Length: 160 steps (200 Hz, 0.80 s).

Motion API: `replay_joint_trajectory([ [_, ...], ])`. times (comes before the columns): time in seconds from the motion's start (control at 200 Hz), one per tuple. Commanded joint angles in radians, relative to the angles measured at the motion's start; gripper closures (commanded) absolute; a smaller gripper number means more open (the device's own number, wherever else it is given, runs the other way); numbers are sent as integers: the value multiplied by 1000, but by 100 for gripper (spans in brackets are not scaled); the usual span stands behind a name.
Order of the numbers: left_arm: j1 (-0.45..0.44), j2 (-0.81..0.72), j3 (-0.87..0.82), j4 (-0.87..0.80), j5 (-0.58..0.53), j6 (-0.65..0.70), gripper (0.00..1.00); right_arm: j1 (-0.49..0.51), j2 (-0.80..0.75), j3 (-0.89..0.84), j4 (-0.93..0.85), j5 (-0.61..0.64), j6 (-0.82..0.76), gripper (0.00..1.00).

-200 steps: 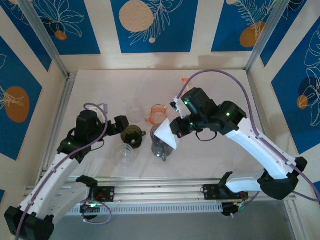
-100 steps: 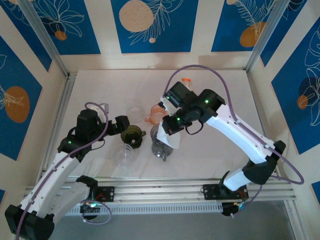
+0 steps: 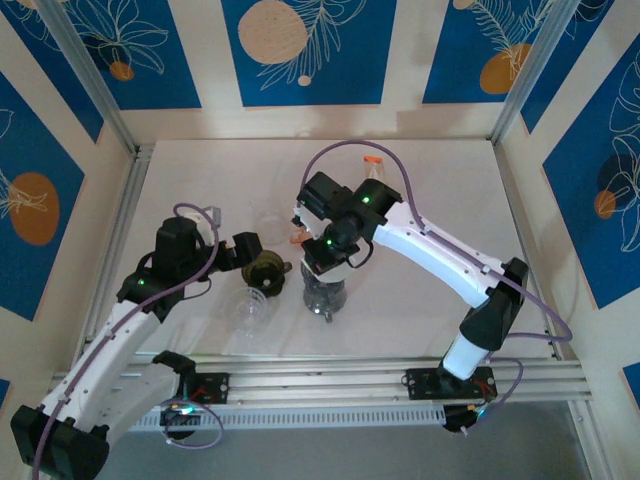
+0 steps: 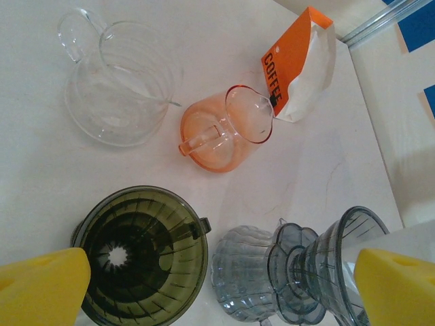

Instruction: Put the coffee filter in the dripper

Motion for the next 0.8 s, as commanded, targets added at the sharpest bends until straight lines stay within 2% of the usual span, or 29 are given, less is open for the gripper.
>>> replay_joint_trajectory([
  [0.0, -5, 7, 35, -16, 27, 14, 0, 0, 21, -45, 26, -42, 1, 100],
  [0.235, -5, 17, 31, 3, 43, 1, 0, 1, 4, -112, 72, -58, 23, 98],
  [0.275, -5, 21, 31, 7, 51, -1, 0, 2, -3, -119, 81, -57, 26, 94],
  [0.415, -5, 34, 33, 19, 70, -12, 0, 8, -57, -124, 112, -20, 33, 64],
  [0.515, -5, 38, 36, 28, 83, -15, 0, 8, -106, -125, 121, 9, 42, 51],
  [0.595, -5, 44, 50, 28, 101, -11, 1, 7, -152, -135, 139, 32, 58, 46],
  [0.68, -5, 66, 75, 13, 129, -1, 2, 6, -198, -148, 166, 71, 64, 44],
  [0.795, -31, 96, 108, 21, 172, 14, 6, 10, -280, -186, 246, 186, 47, 44],
])
